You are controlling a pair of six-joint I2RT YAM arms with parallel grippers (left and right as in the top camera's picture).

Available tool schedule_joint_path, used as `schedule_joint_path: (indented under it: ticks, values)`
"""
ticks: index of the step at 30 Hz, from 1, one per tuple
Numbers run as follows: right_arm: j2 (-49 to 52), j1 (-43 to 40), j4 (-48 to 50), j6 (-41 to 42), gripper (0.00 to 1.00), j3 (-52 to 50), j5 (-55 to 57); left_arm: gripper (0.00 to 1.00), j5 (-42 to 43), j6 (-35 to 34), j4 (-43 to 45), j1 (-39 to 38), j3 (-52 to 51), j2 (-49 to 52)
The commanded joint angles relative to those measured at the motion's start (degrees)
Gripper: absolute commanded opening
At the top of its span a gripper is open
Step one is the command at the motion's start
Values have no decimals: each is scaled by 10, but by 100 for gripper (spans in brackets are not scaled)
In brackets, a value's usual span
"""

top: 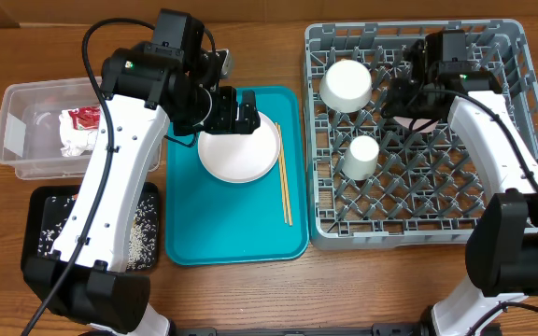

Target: Sort waste into correct bins and load items into the dishwasher

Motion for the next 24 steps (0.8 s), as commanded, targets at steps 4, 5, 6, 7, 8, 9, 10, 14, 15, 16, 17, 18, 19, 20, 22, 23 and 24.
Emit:
schedule_joint_path:
  ticks: [4,5,6,7,8,9,10,14,15,16,17,18,19,20,22,23,24]
  values:
    - [1,2,-24,3,4,10,160,100,-2,5,-1,-4,9,-6]
    - [1,2,-26,2,4,10,172,100,-2,5,-1,-4,9,-6]
    - [1,2,-28,3,4,10,172,100,-2,5,-1,-4,9,-6]
    - [1,2,-28,2,4,10,162,100,-2,5,-1,-4,9,-6]
    - [1,2,-27,2,4,10,143,100,-2,5,-1,-4,9,-6]
    - [1,2,-27,2,4,10,133,100,-2,5,-1,-4,9,-6]
    - [1,3,-26,2,4,10,121,100,-2,5,-1,-4,9,-6]
    - [1,3,-33,2,4,10,143,100,-2,5,-1,-4,9,-6]
    - [1,3,-37,2,4,10,152,100,-2,5,-1,-4,9,-6]
    - [1,3,-42,2,4,10,162,100,-2,5,-1,-4,9,-6]
    - [1,2,-49,2,4,10,170,100,-2,5,-1,-4,9,-6]
    - [1,1,-57,2,4,10,174,100,-2,5,-1,-4,9,-6]
    - [1,0,-64,3,4,10,173,100,-2,5,-1,-4,9,-6]
    - [1,0,-69,3,4,10,173,100,-2,5,-1,-4,9,-6]
    - [1,2,-68,2,4,17,146,100,-2,5,-1,-4,9,-6]
    - [-1,2,-68,2,4,22,128,100,-2,5,-1,-4,9,-6]
    - [-3,2,-68,2,4,26,116,100,-2,5,-1,-4,9,-6]
